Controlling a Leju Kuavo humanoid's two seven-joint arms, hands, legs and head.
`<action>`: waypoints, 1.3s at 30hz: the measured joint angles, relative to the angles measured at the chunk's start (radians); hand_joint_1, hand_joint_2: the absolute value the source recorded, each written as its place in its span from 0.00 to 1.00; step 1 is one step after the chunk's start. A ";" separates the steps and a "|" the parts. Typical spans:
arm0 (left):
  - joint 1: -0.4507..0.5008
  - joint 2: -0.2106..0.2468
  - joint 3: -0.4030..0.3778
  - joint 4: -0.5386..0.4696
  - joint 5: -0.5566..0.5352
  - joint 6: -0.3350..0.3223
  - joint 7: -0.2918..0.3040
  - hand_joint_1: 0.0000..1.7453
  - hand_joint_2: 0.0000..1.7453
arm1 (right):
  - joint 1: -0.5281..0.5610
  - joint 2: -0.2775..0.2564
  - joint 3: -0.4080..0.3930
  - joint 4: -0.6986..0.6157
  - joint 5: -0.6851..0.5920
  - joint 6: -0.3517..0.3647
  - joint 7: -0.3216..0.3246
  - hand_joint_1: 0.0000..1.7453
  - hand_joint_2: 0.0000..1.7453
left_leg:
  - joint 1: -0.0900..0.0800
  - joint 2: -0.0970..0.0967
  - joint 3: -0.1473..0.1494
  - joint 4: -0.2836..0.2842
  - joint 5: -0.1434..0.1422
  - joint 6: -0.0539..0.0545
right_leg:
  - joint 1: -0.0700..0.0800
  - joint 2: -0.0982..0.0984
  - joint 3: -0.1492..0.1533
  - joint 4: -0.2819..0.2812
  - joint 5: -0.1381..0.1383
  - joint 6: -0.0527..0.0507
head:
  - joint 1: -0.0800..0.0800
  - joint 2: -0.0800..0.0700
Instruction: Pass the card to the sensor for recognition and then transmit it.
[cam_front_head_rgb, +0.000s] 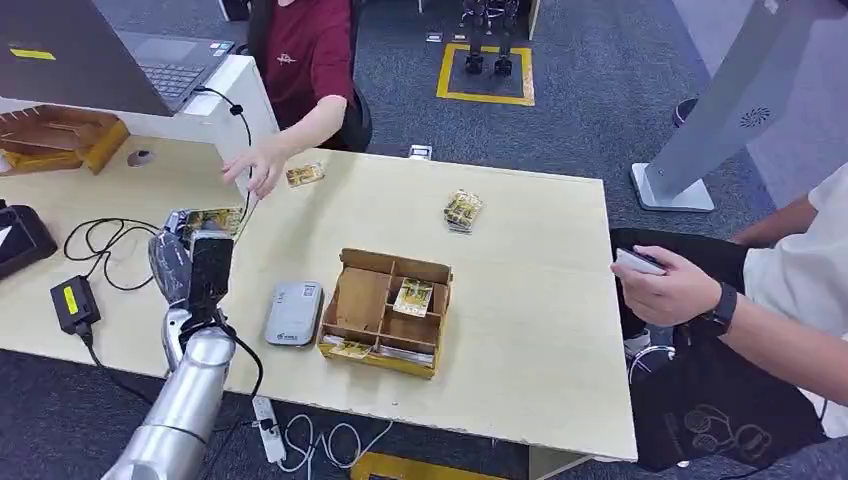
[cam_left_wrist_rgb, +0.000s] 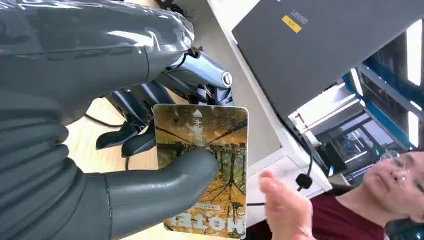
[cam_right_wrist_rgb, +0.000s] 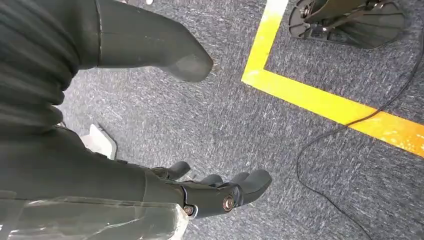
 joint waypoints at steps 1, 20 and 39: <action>-0.002 0.000 0.000 0.006 -0.002 0.000 0.000 1.00 1.00 | 0.000 0.000 0.000 0.000 0.001 0.000 0.001 0.00 1.00 | 0.000 0.000 0.000 0.000 0.000 0.000 | 0.000 0.000 0.000 0.000 0.000 0.000 | 0.000 0.000; -0.021 0.000 0.019 0.050 -0.001 -0.024 -0.011 0.00 1.00 | 0.000 0.000 0.017 0.000 0.006 -0.003 -0.001 0.00 1.00 | 0.000 0.000 0.000 0.000 0.000 0.000 | 0.000 0.000 0.000 0.000 0.000 0.000 | 0.000 0.000; 0.106 0.081 -0.010 -0.180 0.083 -0.355 0.009 0.00 1.00 | 0.008 0.000 0.016 0.000 -0.027 -0.013 -0.008 0.00 1.00 | 0.000 0.002 -0.001 0.000 0.000 0.000 | 0.000 0.001 -0.001 0.000 0.000 0.000 | 0.000 0.000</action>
